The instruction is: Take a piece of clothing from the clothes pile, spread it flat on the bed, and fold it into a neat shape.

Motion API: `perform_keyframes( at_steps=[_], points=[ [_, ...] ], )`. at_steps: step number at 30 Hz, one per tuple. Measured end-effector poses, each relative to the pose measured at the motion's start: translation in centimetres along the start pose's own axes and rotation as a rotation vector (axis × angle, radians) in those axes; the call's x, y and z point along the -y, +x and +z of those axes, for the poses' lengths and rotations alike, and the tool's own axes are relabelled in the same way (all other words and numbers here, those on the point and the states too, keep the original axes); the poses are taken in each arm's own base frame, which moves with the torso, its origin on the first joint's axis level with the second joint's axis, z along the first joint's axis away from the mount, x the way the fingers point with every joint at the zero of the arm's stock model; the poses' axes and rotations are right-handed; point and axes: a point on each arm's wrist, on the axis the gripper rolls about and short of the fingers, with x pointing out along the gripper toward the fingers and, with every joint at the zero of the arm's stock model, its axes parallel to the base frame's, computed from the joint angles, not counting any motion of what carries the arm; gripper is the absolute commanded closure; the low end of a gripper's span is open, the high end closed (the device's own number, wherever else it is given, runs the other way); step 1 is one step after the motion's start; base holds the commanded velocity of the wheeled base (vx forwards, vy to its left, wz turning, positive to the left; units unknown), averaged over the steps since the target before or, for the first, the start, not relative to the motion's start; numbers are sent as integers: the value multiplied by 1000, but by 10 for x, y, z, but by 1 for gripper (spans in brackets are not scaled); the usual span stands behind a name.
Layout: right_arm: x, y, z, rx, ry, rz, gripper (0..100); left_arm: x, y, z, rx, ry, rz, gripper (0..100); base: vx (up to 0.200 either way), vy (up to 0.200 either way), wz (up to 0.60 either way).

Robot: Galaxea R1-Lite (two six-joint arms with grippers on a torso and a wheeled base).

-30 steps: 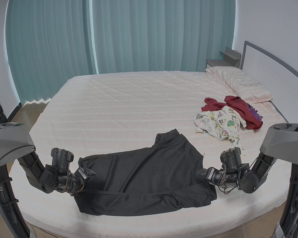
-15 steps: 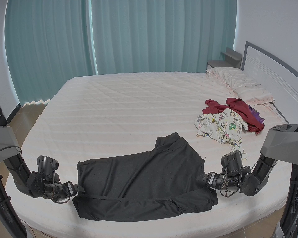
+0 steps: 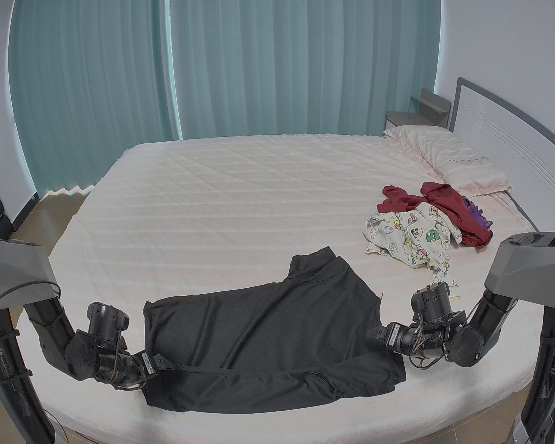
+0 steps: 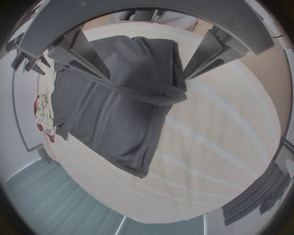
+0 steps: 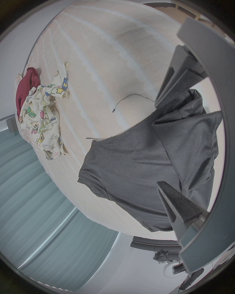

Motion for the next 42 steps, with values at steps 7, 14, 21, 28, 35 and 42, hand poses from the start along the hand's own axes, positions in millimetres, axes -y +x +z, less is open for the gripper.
perform_keyframes(
  at_steps=[7, 14, 21, 28, 35, 42],
  points=[
    [0, 0, 0, 0, 6, 0, 0, 3, 10, -7, -2, 31, 49, 0, 0, 0, 0],
    [0, 0, 0, 1, 6, -1, 0, 13, 19, 6, 85, -57, 7, 0, 0, 0, 0],
    [-1, 1, 2, 13, 8, 8, 0, 22, 30, 31, 290, -195, -64, 0, 0, 0, 0],
    [-1, 1, 3, 28, 10, 18, 0, 7, 40, 55, 480, -277, -43, 0, 0, 0, 0],
    [2, 0, 2, 24, 9, 9, 0, -7, 40, 50, 425, -278, -38, 0, 0, 0, 0],
    [4, 0, 1, 20, 1, 2, 0, -17, 20, 38, 283, -166, -178, 0, 0, 0, 0]
  ],
)
